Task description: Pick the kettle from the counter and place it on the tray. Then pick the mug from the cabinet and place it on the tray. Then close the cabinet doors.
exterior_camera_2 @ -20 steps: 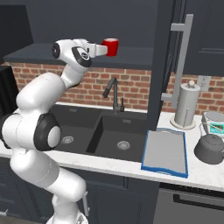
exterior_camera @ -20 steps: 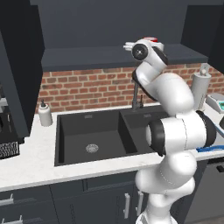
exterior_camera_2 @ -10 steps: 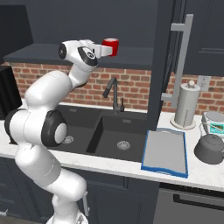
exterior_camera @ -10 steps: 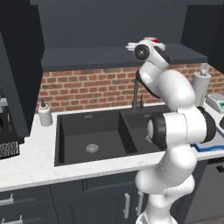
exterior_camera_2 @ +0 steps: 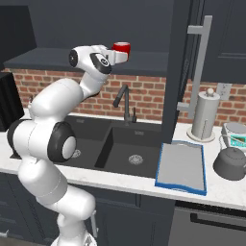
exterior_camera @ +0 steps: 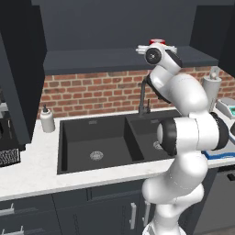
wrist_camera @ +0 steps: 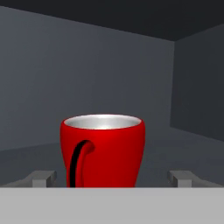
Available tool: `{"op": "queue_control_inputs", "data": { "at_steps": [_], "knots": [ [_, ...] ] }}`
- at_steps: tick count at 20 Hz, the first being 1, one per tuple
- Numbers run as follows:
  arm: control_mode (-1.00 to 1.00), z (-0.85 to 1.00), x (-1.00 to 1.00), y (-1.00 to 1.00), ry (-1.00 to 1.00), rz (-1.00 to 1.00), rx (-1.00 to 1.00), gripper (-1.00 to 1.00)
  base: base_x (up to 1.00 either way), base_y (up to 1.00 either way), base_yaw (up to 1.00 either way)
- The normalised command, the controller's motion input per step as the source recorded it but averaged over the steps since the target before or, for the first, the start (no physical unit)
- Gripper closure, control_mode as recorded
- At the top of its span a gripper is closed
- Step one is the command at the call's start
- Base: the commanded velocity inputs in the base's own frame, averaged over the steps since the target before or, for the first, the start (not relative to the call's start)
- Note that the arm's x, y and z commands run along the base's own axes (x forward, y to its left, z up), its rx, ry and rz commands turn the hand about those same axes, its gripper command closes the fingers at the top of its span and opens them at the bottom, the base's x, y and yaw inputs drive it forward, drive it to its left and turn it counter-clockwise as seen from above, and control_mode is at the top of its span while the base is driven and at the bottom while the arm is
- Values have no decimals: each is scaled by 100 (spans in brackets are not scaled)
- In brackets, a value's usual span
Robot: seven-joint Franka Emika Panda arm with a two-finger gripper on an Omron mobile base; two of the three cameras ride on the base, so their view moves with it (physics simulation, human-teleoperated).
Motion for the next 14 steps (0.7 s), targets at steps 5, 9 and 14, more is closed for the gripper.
{"op": "queue_control_inputs", "data": {
  "at_steps": [5,9,14],
  "knots": [
    [-100,0,0,0,0,0,0,100,0,0,0],
    [-100,0,0,0,0,0,0,100,0,0,0],
    [-100,0,0,0,0,0,0,100,0,0,0]
  ]
}}
